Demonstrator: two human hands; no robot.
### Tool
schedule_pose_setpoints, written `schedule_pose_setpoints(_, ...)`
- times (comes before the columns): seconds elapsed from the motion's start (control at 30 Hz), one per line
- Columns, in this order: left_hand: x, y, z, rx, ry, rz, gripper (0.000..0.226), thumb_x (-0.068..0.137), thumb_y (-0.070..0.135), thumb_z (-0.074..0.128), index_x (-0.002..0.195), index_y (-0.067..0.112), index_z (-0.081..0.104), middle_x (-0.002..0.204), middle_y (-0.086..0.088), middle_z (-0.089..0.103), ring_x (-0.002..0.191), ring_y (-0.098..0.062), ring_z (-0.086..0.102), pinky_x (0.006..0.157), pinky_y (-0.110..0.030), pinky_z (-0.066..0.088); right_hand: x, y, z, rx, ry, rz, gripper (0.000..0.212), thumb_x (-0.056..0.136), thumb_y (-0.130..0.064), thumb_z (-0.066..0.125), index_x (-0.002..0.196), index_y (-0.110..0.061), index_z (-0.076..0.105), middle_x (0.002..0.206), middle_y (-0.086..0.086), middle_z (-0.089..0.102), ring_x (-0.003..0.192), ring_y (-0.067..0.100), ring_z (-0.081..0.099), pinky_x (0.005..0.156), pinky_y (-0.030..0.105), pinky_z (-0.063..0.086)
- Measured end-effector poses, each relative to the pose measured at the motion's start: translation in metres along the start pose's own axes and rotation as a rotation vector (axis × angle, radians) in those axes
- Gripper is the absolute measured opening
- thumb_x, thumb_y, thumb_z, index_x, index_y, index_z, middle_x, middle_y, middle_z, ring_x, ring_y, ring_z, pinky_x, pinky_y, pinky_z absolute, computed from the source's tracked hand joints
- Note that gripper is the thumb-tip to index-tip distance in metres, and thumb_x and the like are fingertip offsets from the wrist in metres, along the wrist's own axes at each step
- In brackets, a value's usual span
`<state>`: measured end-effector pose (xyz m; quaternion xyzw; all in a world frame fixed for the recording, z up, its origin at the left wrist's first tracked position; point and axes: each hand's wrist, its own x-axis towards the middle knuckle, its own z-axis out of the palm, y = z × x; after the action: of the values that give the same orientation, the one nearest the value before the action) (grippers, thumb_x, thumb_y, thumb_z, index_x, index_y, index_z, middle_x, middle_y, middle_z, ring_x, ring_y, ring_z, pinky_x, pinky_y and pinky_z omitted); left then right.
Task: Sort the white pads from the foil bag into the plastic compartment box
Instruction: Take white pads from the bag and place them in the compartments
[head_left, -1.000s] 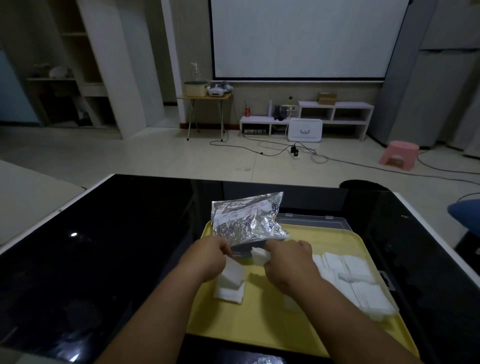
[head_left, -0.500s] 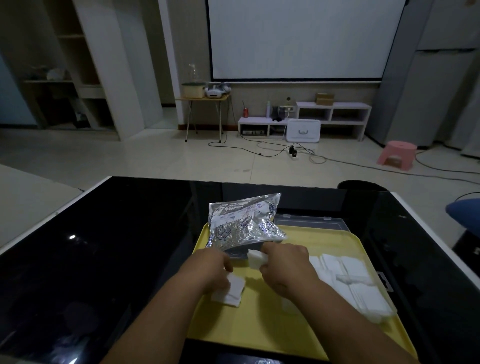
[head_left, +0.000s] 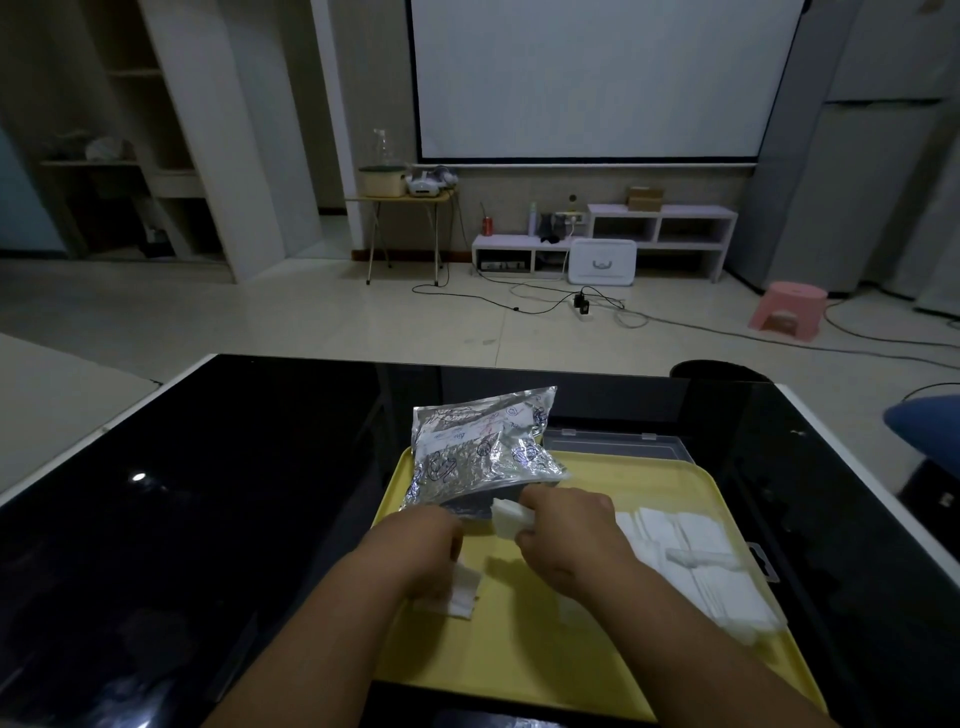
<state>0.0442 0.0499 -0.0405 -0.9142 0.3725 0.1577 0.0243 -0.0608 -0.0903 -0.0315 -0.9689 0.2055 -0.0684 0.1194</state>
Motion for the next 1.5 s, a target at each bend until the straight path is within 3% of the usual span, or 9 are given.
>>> schedule_pose_setpoints(0.1,0.000,0.002,0.000,-0.005,0.029,0.027,0.019,0.078,0.007,0.060,0.085,0.024,0.054,0.094,0.000,0.057,0.085,-0.022,0.056,0.064,-0.028,0.042,0.001,0.000,0.000,0.018,0.001,0.002,0.025,0.088,-0.025,0.053,0.111,-0.030,0.058,0.108,-0.001,0.066,0.105,0.023,0.057,0.096,0.036,0.033)
schedule_pose_setpoints(0.23,0.004,0.003,0.004,-0.097,-0.003,0.050,0.033,0.084,0.009,0.056,0.110,0.028,0.064,0.114,0.002,0.063,0.098,-0.018,0.060,0.073,-0.029,0.048,0.001,0.001,0.000,0.046,0.004,0.008,0.025,0.088,-0.026,0.053,0.112,-0.030,0.058,0.108,-0.002,0.066,0.104,0.023,0.057,0.095,0.036,0.033)
schedule_pose_setpoints(0.4,0.006,0.004,-0.002,-0.126,-0.025,0.048,0.034,0.090,0.013,0.050,0.115,0.023,0.070,0.118,-0.003,0.067,0.102,-0.022,0.062,0.081,-0.031,0.049,0.002,0.003,0.001,0.085,0.012,0.025,0.024,0.086,-0.027,0.055,0.109,-0.031,0.060,0.106,-0.003,0.067,0.102,0.023,0.058,0.091,0.035,0.034)
schedule_pose_setpoints(0.57,0.007,-0.002,-0.011,-0.206,0.131,0.024,0.033,0.090,0.012,0.046,0.111,0.025,0.068,0.117,-0.002,0.065,0.104,-0.023,0.059,0.083,-0.031,0.049,0.001,0.005,-0.002,0.111,0.031,0.038,0.026,0.086,-0.026,0.055,0.110,-0.032,0.060,0.107,-0.003,0.067,0.103,0.023,0.058,0.089,0.035,0.034)
schedule_pose_setpoints(0.7,0.009,-0.004,-0.008,-0.110,0.222,0.010,0.030,0.089,0.020,0.048,0.110,0.029,0.068,0.116,0.002,0.065,0.108,-0.023,0.056,0.087,-0.034,0.048,0.001,0.006,-0.001,0.124,0.037,0.051,0.029,0.085,-0.026,0.055,0.113,-0.034,0.060,0.108,-0.004,0.067,0.104,0.022,0.057,0.088,0.034,0.034)
schedule_pose_setpoints(0.93,0.006,0.006,-0.009,-0.001,0.120,0.000,0.026,0.093,0.029,0.049,0.112,0.034,0.066,0.121,0.002,0.060,0.121,-0.025,0.046,0.097,-0.041,0.033,0.001,0.008,0.000,0.121,0.052,0.046,0.023,0.085,-0.028,0.056,0.107,-0.031,0.060,0.105,-0.003,0.067,0.101,0.023,0.058,0.084,0.033,0.032)
schedule_pose_setpoints(1.17,-0.001,0.016,-0.015,0.054,0.073,0.061,0.027,0.088,0.023,0.052,0.105,0.032,0.070,0.116,0.002,0.058,0.120,-0.025,0.042,0.098,-0.044,0.030,0.000,0.008,0.000,0.132,0.051,0.047,0.024,0.085,-0.027,0.056,0.108,-0.032,0.060,0.105,-0.003,0.067,0.100,0.022,0.058,0.084,0.033,0.032)
schedule_pose_setpoints(1.37,-0.007,0.014,-0.014,0.093,0.068,0.133,0.035,0.092,0.026,0.050,0.122,0.040,0.063,0.141,0.004,0.046,0.130,-0.026,0.037,0.099,-0.040,0.035,0.000,0.009,-0.001,0.124,0.050,0.038,0.027,0.085,-0.029,0.057,0.112,-0.032,0.060,0.107,-0.003,0.068,0.102,0.022,0.059,0.089,0.034,0.036)
schedule_pose_setpoints(1.5,-0.007,0.008,-0.010,0.180,0.087,0.190,0.032,0.092,0.038,0.051,0.121,0.040,0.063,0.135,0.007,0.052,0.126,-0.024,0.044,0.095,-0.037,0.040,0.000,0.008,-0.001,0.140,0.054,0.047,0.029,0.085,-0.028,0.057,0.114,-0.033,0.060,0.108,-0.003,0.068,0.102,0.022,0.058,0.090,0.034,0.035)
